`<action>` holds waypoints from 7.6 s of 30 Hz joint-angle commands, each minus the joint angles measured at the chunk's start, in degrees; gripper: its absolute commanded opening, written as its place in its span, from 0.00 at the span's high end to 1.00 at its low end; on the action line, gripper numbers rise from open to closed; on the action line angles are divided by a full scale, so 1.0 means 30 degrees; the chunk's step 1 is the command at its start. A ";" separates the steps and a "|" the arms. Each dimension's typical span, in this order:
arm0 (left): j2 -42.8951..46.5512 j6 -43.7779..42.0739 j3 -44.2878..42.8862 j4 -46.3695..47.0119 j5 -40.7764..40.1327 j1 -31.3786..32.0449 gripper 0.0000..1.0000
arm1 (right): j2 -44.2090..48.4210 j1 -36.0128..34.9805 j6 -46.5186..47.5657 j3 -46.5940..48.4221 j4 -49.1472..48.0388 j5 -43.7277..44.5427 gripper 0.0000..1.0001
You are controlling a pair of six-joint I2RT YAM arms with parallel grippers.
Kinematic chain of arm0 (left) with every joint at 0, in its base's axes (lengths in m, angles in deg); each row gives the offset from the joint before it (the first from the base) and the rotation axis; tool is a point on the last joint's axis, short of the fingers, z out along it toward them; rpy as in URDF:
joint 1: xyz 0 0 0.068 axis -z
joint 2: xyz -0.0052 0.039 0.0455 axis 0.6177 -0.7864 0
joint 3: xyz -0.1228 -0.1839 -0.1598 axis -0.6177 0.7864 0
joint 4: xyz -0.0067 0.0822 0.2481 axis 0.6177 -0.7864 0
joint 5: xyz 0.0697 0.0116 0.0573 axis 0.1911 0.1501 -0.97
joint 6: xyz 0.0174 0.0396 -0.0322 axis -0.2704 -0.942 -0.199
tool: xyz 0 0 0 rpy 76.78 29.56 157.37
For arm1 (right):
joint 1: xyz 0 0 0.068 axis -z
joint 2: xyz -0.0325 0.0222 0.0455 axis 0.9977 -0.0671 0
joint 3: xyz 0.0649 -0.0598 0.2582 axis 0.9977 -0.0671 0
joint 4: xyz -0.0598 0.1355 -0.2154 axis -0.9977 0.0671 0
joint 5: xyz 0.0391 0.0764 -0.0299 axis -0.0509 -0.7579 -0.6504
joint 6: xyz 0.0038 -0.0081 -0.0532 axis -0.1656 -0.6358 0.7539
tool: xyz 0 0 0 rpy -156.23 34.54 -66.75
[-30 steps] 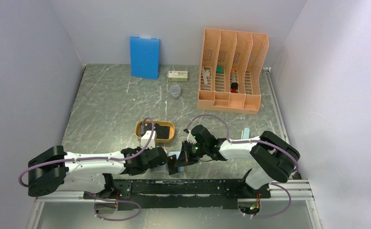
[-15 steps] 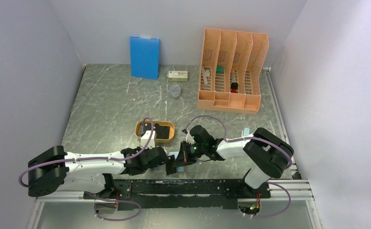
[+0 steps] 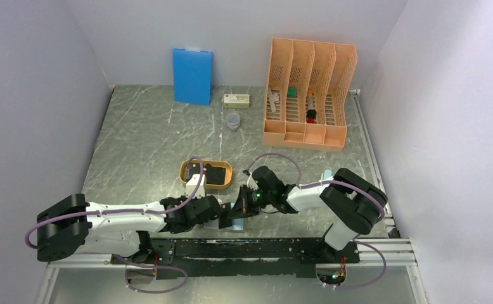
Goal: Put the credit cards into the card holder
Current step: Insert the credit card into the card holder, then pick up the credit card from the storage box.
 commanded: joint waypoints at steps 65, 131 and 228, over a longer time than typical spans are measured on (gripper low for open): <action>0.1408 0.1619 0.2568 0.4066 0.3511 -0.0072 0.76 | -0.1964 -0.2568 0.1119 0.4137 0.3584 0.3668 0.53; 0.3827 0.2754 0.1682 -0.1365 0.0799 -0.0248 0.80 | 0.0116 -0.3719 0.4545 0.7664 1.1325 0.8725 0.94; 0.5993 -0.4823 -0.1274 -0.0429 0.7172 -1.1937 0.55 | -1.0316 -0.2243 1.1342 1.9001 1.4569 1.4221 0.31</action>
